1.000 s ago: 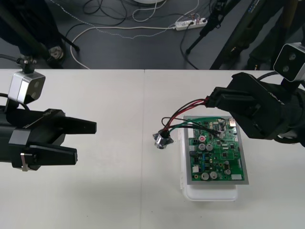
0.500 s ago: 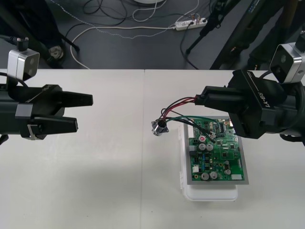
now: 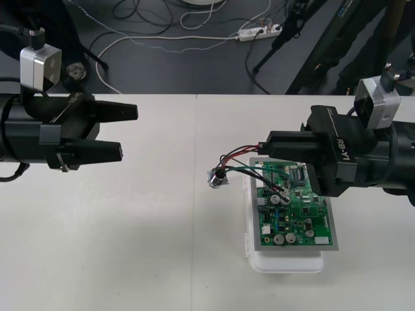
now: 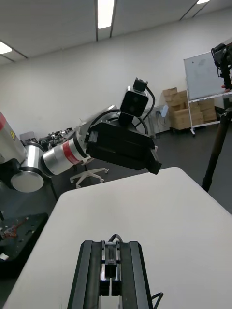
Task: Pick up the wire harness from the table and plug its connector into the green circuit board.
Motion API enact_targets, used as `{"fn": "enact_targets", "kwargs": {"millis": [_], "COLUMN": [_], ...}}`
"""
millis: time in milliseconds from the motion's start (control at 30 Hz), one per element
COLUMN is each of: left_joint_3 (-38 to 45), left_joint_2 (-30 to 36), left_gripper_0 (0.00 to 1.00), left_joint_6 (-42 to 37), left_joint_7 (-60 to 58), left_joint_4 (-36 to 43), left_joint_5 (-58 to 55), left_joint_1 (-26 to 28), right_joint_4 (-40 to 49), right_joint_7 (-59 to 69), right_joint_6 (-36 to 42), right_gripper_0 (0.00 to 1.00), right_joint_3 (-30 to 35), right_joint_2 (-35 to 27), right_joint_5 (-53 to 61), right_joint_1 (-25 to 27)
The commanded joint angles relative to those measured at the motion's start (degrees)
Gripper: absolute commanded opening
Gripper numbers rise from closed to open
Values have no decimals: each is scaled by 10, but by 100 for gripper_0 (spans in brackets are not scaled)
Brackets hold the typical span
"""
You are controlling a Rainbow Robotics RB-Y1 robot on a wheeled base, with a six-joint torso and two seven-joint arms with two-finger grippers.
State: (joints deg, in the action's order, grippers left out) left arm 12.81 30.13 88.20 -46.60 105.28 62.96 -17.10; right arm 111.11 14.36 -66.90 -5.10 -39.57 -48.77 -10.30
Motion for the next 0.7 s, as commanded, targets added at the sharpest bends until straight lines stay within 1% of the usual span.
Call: {"fn": "enact_targets", "kwargs": {"millis": [33,167,700], "left_joint_3": [-2,-17,-49], "left_joint_2": [-29,-40,-77], "left_gripper_0": [100,100,99], "left_joint_6": [18,18,18], "left_joint_7": [93,135,186], "left_joint_4": [-24,-40,-39], "left_joint_5": [8,10,38], "left_joint_1": [-37,-41,-53], "right_joint_4": [35,39,42], "right_joint_7": [-30,-36,-66], "right_joint_6": [5,9,15], "right_gripper_0": [0,0,0], "right_joint_3": [31,31,26], "right_joint_2": [25,27,60], "right_joint_5": [-29,-29,-66], "right_joint_1": [10,13,21]}}
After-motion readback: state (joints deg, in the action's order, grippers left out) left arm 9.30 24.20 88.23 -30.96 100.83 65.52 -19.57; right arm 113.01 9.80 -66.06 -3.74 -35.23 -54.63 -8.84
